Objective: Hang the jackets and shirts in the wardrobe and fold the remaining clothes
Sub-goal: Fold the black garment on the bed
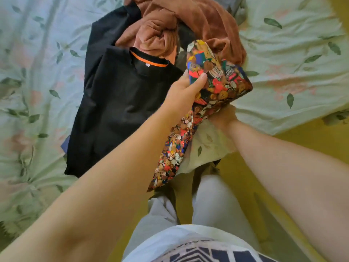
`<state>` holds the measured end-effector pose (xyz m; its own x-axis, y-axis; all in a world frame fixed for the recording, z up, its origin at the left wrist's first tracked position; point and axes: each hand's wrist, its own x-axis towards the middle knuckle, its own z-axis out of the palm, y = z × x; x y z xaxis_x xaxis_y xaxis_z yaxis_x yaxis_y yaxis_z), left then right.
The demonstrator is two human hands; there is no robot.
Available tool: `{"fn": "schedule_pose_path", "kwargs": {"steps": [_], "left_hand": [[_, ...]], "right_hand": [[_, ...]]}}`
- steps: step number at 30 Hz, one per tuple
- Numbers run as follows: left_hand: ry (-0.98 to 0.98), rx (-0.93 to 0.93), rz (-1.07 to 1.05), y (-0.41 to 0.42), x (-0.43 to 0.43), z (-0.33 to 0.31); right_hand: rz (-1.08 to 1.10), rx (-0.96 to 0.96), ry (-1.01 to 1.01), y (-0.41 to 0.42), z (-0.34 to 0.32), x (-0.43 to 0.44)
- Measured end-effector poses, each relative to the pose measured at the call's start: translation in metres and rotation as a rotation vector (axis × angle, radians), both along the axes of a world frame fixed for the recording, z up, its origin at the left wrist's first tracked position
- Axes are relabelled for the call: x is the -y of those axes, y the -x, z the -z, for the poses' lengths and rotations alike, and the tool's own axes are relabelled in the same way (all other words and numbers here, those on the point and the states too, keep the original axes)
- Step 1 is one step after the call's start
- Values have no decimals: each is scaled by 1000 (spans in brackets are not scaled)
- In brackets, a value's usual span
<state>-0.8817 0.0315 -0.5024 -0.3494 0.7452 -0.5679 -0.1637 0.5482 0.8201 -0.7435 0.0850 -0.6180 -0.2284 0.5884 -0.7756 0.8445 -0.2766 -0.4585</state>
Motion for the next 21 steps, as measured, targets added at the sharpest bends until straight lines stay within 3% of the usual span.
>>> {"fn": "schedule_pose_path", "kwargs": {"steps": [2, 4, 6, 7, 11, 13, 17, 21], "left_hand": [[-141, -372, 45, 35, 22, 1], [-195, -662, -25, 71, 46, 9], [-148, -867, -138, 110, 75, 25], [-43, -879, -186, 128, 89, 36], [726, -570, -241, 170, 145, 94], [925, -437, -175, 166, 170, 115], [879, -266, 2, 117, 190, 139], [861, -1, -65, 51, 172, 166]], "right_hand": [[-142, -85, -172, 32, -12, 3], [-147, -157, -168, 53, -12, 3], [-296, -67, -137, 66, -5, 10], [-364, -11, -126, 69, -1, 14], [-486, 93, -108, 73, 14, 34], [-559, 150, -77, 65, 20, 42], [-581, 240, -95, 46, 29, 43], [-548, 309, -89, 39, 45, 23]]}}
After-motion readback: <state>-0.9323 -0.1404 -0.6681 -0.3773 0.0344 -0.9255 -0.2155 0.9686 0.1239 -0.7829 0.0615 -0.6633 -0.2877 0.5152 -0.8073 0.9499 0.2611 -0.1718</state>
